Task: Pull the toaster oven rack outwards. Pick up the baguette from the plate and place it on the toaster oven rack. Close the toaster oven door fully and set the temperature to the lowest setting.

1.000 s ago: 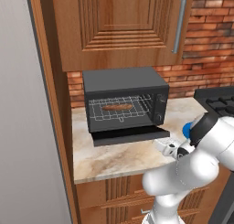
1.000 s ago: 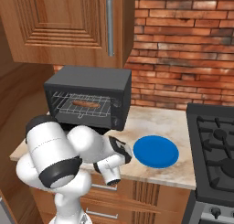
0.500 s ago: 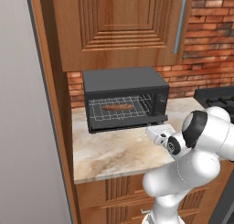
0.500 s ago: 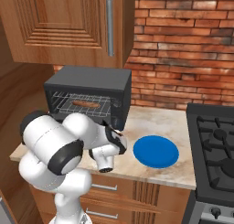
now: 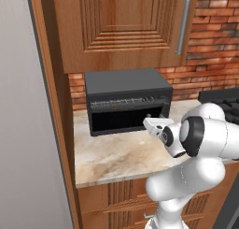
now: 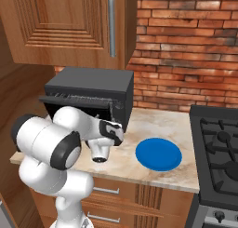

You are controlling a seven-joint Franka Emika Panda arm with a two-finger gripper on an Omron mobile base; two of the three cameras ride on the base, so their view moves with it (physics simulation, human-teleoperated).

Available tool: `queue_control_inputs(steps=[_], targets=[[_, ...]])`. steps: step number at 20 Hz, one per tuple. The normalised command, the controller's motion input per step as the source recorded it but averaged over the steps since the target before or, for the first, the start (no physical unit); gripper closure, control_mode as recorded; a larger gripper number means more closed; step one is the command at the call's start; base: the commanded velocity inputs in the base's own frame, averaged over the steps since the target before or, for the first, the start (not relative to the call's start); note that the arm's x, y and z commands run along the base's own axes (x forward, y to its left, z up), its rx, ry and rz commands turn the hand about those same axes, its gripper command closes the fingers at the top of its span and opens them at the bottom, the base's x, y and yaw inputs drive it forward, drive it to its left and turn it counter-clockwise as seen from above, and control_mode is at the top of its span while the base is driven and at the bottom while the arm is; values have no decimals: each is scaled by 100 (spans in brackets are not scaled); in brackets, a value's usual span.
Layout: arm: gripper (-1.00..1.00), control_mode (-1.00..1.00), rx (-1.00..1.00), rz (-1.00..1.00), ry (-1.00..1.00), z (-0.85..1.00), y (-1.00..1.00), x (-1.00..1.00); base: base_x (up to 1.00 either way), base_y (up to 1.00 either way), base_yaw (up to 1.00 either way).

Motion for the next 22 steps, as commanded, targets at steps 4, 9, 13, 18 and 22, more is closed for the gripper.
queue_control_inputs(steps=[4,9,13,18,22], targets=[[-100,-100,0,-17,4,48,0,40,0,0,0],[-100,-100,0,-17,6,50,0,45,0,0,0],[-100,-100,0,-18,7,52,0,46,0,0,0],[-100,-100,0,-18,7,55,0,39,0,0,0],[-100,-100,0,-17,7,56,0,26,0,0,0]])
